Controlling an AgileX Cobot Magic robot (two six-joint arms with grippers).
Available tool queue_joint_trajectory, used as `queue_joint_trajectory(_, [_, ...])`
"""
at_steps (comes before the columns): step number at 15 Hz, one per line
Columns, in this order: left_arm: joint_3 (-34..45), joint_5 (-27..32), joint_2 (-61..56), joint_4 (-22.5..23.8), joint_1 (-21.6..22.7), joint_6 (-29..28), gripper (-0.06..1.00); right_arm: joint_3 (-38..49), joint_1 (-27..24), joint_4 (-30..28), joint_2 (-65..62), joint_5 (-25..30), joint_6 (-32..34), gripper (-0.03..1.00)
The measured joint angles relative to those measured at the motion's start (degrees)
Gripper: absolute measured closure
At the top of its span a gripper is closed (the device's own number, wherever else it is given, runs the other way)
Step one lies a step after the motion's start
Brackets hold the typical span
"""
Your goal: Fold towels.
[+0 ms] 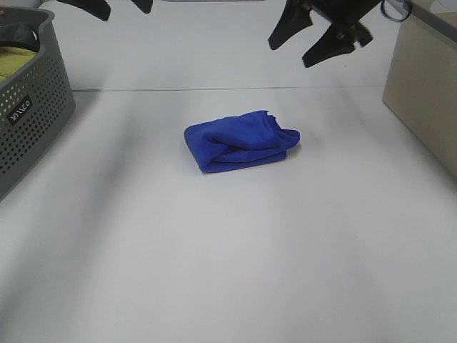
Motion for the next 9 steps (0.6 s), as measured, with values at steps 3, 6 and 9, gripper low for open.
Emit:
queue_joint_trajectory(3, [0.0, 3.9, -4.6, 6.7, 0.0, -2.6, 0.25, 6.2, 0.0, -5.6, -10.8, 0.0, 0.8, 0.23])
queue_joint_trajectory(6, [7.8, 3.9, -13.6, 9.7, 0.0, -4.4, 0.25, 19.5, 0.0, -9.6, -23.8, 0.0, 0.8, 0.23])
queue_joint_trajectory(9, [24.1, 4.0, -25.4, 9.8, 0.0, -6.0, 0.25, 33.4, 0.0, -14.9, -35.6, 0.1, 0.8, 0.23])
